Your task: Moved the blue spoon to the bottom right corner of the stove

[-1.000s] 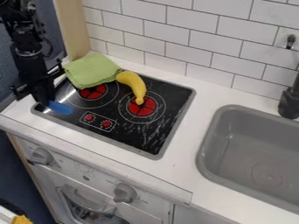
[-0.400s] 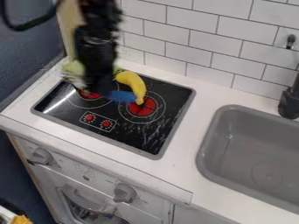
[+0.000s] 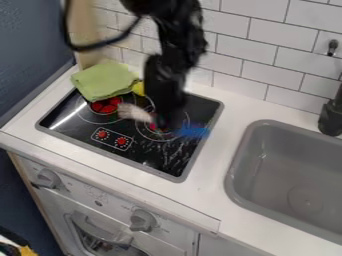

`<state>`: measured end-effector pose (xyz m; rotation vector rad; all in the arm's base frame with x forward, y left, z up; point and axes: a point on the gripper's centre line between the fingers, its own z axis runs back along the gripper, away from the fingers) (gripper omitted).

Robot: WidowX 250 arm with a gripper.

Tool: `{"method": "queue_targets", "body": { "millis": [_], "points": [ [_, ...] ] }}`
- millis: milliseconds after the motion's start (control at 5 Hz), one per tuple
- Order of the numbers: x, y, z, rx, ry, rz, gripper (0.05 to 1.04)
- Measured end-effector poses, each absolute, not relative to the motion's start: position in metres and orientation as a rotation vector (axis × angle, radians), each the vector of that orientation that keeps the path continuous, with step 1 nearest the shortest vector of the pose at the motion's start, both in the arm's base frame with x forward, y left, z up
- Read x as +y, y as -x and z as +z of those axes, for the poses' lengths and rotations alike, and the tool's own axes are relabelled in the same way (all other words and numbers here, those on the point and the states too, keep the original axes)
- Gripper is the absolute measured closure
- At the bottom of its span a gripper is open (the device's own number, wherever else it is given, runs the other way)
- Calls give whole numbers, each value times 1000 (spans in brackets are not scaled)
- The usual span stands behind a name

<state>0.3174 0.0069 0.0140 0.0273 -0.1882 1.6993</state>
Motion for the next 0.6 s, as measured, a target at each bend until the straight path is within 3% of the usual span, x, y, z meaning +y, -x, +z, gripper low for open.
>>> {"method": "queue_targets", "body": {
  "millis": [400, 600],
  "points": [
    [-26, -329, -26, -100, -33, 1580, 992],
    [-27, -334, -27, -101, -25, 1554, 959]
  ]
}}
